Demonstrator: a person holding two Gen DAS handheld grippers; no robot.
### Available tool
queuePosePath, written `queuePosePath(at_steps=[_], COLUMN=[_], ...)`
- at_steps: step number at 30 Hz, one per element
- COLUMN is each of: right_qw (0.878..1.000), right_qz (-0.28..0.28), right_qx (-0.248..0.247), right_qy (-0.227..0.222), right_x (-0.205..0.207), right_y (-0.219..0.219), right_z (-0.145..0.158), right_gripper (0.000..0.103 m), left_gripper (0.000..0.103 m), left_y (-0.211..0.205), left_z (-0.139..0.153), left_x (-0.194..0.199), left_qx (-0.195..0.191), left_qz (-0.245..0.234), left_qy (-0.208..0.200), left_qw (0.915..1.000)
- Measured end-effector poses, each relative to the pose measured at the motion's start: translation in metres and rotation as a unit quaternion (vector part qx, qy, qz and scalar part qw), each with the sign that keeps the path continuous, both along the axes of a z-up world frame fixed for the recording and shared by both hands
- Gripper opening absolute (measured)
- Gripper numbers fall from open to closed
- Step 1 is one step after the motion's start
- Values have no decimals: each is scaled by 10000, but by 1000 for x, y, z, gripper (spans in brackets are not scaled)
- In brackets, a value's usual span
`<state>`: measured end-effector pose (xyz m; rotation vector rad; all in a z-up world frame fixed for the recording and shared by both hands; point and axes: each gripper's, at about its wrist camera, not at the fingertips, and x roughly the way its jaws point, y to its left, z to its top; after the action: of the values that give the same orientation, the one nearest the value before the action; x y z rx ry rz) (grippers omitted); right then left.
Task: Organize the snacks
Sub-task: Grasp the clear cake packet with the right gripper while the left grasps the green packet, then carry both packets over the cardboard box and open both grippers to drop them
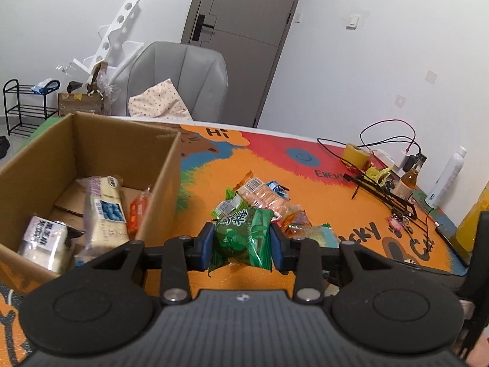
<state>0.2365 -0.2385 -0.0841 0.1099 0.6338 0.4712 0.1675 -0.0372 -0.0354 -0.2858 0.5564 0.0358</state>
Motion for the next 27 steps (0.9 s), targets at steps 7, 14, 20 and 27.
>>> queuePosePath(at_steps=[7, 14, 20, 27], right_qw=[9998, 9992, 9985, 9982], right_qz=[-60, -23, 68, 197], right_qx=[129, 145, 284, 284], right_qy=[-160, -369, -453, -490], right_x=[-19, -38, -49, -59], right_y=[-1, 17, 33, 56], right_z=[15, 32, 43, 53], right_gripper=[44, 44, 44, 44], left_gripper=[36, 36, 36, 36], left_y=[7, 27, 48, 73], left_z=[9, 15, 23, 32], left_x=[-18, -35, -49, -62], left_qx=[-84, -193, -171, -92], left_qz=[-22, -10, 80, 214], left_qy=[-199, -319, -384, -450], left_qw=[9998, 9993, 9991, 9987])
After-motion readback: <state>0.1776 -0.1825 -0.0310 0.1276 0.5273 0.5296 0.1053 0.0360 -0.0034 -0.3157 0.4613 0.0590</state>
